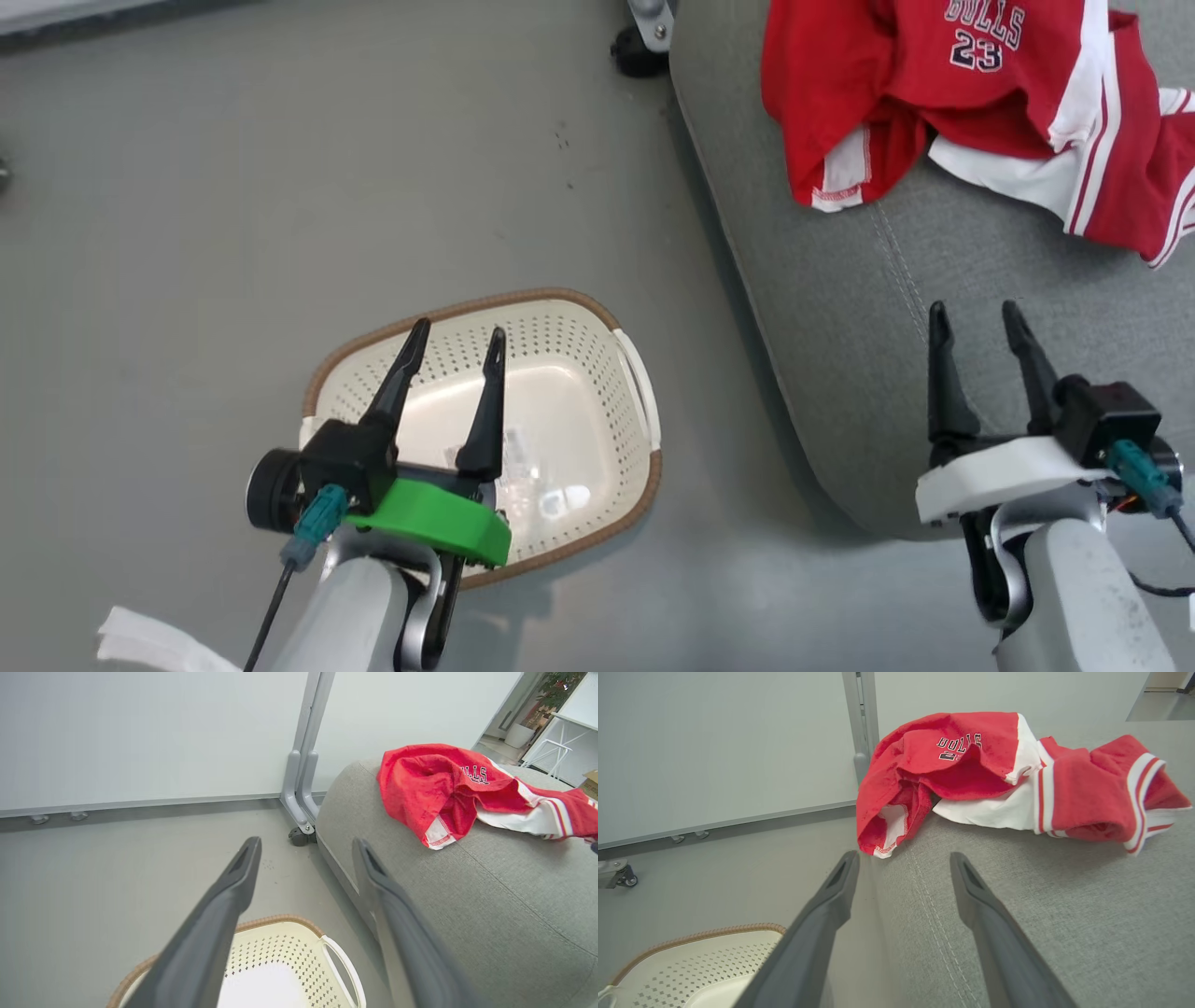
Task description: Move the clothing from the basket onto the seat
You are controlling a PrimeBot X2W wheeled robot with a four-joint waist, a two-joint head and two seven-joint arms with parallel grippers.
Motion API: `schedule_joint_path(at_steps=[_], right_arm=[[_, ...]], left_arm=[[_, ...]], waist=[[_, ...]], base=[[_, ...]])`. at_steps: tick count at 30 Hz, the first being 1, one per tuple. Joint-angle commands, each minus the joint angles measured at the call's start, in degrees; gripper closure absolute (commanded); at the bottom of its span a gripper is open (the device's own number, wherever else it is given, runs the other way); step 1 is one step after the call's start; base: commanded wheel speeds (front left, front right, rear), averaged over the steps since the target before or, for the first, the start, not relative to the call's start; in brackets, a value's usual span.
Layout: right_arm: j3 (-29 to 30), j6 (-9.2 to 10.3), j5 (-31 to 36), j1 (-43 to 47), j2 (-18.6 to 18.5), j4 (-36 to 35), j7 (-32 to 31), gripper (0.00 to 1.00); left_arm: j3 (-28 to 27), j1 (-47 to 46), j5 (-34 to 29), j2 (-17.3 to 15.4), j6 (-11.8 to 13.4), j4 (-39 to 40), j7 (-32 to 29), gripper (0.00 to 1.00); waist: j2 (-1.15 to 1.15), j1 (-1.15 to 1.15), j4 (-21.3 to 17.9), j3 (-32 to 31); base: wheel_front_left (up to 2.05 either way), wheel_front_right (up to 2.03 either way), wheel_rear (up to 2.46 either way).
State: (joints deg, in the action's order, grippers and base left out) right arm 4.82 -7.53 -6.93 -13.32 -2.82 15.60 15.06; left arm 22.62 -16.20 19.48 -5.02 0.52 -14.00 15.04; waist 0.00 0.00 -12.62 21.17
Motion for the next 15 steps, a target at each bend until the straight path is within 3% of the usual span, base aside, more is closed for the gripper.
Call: schedule_joint_path(at_steps=[1, 7, 15], right_arm=[[-0.9, 0.08, -0.3, 2.0, -0.3, -0.1, 0.2, 0.00], [-4.4, 0.08, -0.9, 6.8, -0.2, -2.3, 0.2, 0.00], [-5.8, 0.08, 1.8, 12.5, -0.2, -7.5, 0.2, 0.00]], left_arm=[[-1.2, 2.5, -0.5, 0.4, 0.2, 0.3, 0.2, 0.00], [-7.2, 9.9, -1.2, 1.4, 0.4, 2.3, 0.2, 0.00], [-13.3, 19.0, -5.2, 1.7, -1.0, 8.7, 0.1, 0.00]], waist=[[0.00, 0.00, 8.0, -9.6], [0.00, 0.00, 12.4, -16.8], [0.00, 0.00, 13.8, -22.7]], base=[[0.00, 0.00, 0.00], [0.00, 0.00, 0.00], [0.00, 0.00, 0.00]])
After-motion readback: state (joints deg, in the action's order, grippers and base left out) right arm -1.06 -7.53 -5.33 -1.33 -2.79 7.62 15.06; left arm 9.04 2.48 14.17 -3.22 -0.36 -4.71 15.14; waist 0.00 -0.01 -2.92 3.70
